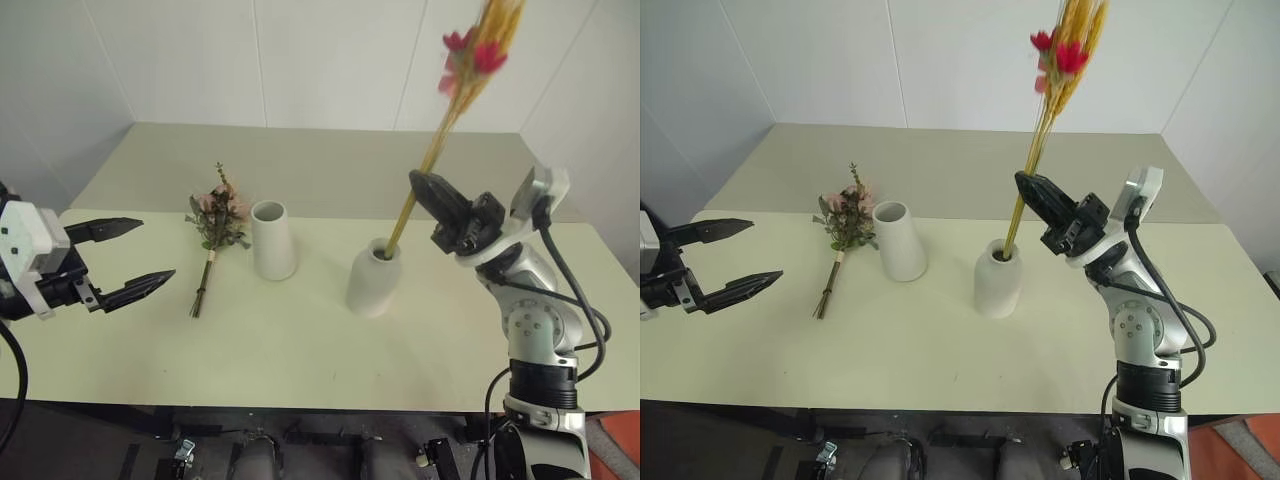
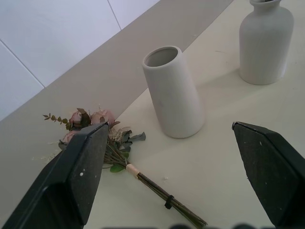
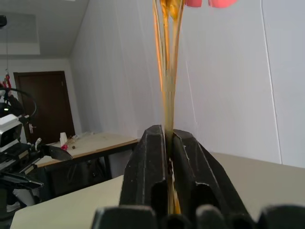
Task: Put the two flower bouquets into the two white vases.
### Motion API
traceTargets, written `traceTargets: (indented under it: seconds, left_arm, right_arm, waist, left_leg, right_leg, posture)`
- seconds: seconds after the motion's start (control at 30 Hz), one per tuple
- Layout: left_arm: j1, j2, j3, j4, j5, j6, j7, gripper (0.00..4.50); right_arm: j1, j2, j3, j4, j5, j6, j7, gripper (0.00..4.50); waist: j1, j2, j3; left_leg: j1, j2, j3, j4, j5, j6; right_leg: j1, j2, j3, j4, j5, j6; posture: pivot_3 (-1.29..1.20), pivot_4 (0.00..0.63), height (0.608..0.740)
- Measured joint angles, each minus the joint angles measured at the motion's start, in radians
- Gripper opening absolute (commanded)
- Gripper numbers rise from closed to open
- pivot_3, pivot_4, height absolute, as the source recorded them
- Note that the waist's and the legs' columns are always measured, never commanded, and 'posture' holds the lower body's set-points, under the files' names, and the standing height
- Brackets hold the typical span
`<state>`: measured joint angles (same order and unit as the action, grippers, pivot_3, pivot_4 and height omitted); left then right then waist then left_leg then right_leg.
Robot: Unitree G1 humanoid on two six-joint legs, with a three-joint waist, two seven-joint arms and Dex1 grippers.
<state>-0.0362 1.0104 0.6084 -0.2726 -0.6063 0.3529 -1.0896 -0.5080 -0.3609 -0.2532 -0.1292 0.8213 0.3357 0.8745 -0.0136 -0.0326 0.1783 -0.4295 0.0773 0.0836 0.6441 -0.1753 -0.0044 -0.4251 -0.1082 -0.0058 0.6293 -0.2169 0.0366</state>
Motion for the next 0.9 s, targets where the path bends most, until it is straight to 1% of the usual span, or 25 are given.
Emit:
traceTargets:
  seconds: [0.1, 0.23, 0.3, 0.37, 0.5, 0.57, 0.6, 0.67, 0.73, 0.8, 0.9]
  left_arm:
    - [0.000, 0.000, 0.000, -0.001, -0.001, 0.002, 0.000, 4.50]
    - [0.005, -0.010, 0.000, -0.012, 0.005, 0.004, 0.021, 4.50]
    - [0.008, -0.037, -0.002, -0.024, 0.018, 0.006, 0.061, 4.50]
    - [0.007, -0.067, -0.010, -0.050, 0.052, 0.036, 0.152, 4.50]
    - [-0.048, -0.130, -0.092, -0.143, 0.157, 0.202, 0.443, 4.50]
    - [-0.084, -0.162, -0.106, -0.182, 0.155, 0.288, 0.537, 4.50]
    - [-0.120, -0.181, -0.112, -0.197, 0.150, 0.345, 0.585, 4.50]
    - [-0.191, -0.195, -0.129, -0.197, 0.142, 0.446, 0.659, 4.50]
    - [-0.290, -0.201, -0.172, -0.160, 0.144, 0.588, 0.742, 4.50]
    - [-0.409, -0.231, -0.230, -0.071, 0.174, 0.741, 0.829, 4.50]
    - [-0.525, -0.293, -0.301, 0.068, 0.212, 0.872, 0.904, 4.50]
  right_arm:
    - [0.040, -0.037, 0.003, -0.018, 0.005, 0.001, 0.035, 2.49]
    - [0.134, -0.131, 0.014, -0.063, -0.029, 0.013, 0.062, 3.83]
    - [0.181, -0.181, 0.019, -0.067, -0.055, 0.031, 0.067, 3.83]
    - [0.208, -0.249, 0.018, -0.067, -0.073, 0.066, 0.063, 3.83]
    - [0.222, -0.443, 0.007, -0.077, -0.112, 0.166, 0.070, 3.83]
    - [0.245, -0.535, 0.003, -0.095, -0.124, 0.182, 0.124, 3.83]
    - [0.264, -0.585, 0.000, -0.104, -0.132, 0.175, 0.177, 3.83]
    - [0.278, -0.636, -0.011, -0.107, -0.133, 0.165, 0.255, 3.83]
    - [0.278, -0.679, -0.021, -0.098, -0.133, 0.161, 0.314, 3.83]
    - [0.267, -0.700, -0.036, -0.086, -0.133, 0.151, 0.353, 3.83]
    - [0.235, -0.721, -0.040, -0.078, -0.132, 0.150, 0.387, 3.83]
  waist:
    - [0.002, 0.000, 0.000]
    - [0.002, 0.000, 0.000]
    - [0.002, 0.000, 0.000]
    - [0.002, 0.000, 0.000]
    - [0.004, -0.001, 0.000]
    - [0.006, -0.002, 0.000]
    - [0.007, -0.003, 0.000]
    - [0.010, -0.003, 0.000]
    - [0.013, -0.004, -0.001]
    - [0.015, -0.005, -0.001]
    - [0.014, -0.006, -0.001]
  left_leg:
    - [0.000, 0.000, 0.000, 0.000, 0.000, 0.000]
    - [0.000, 0.000, 0.000, 0.000, 0.000, 0.000]
    - [0.000, 0.000, 0.000, 0.000, 0.000, 0.000]
    - [0.000, 0.000, 0.000, 0.000, 0.000, 0.000]
    - [0.001, 0.000, -0.001, 0.000, 0.000, 0.000]
    - [0.000, 0.000, -0.002, 0.000, 0.000, 0.000]
    - [0.000, -0.001, -0.002, 0.000, 0.000, 0.000]
    - [0.000, -0.001, -0.002, 0.001, 0.000, 0.000]
    - [0.003, -0.001, -0.003, 0.001, 0.000, 0.000]
    - [0.005, -0.002, -0.003, 0.001, 0.000, 0.000]
    - [0.004, -0.003, -0.004, 0.001, 0.000, 0.000]
  right_leg:
    - [0.000, 0.000, 0.000, 0.000, 0.000, 0.000]
    - [0.000, 0.000, 0.000, -0.001, 0.000, 0.000]
    - [0.000, 0.000, 0.000, -0.001, 0.000, 0.000]
    - [0.000, 0.000, 0.000, 0.000, 0.000, 0.000]
    - [0.001, 0.000, 0.000, -0.001, -0.001, 0.002]
    - [0.001, 0.000, 0.000, -0.001, -0.002, 0.003]
    - [0.001, 0.000, 0.000, -0.001, -0.002, 0.003]
    - [0.002, 0.001, 0.000, -0.001, -0.004, 0.007]
    - [0.004, 0.001, 0.000, -0.001, -0.004, 0.007]
    - [0.006, 0.001, 0.000, 0.000, -0.004, 0.008]
    - [0.005, 0.001, 0.001, 0.000, -0.004, 0.008]
  posture:
    - [0.00, 0.150, 0.740]
    - [0.00, 0.150, 0.740]
    - [0.00, 0.150, 0.740]
    - [0.00, 0.150, 0.740]
    - [0.00, 0.150, 0.740]
    - [0.00, 0.150, 0.740]
    - [0.00, 0.150, 0.740]
    - [0.00, 0.150, 0.740]
    - [0.00, 0.150, 0.740]
    - [0.00, 0.150, 0.740]
    - [0.00, 0.150, 0.740]
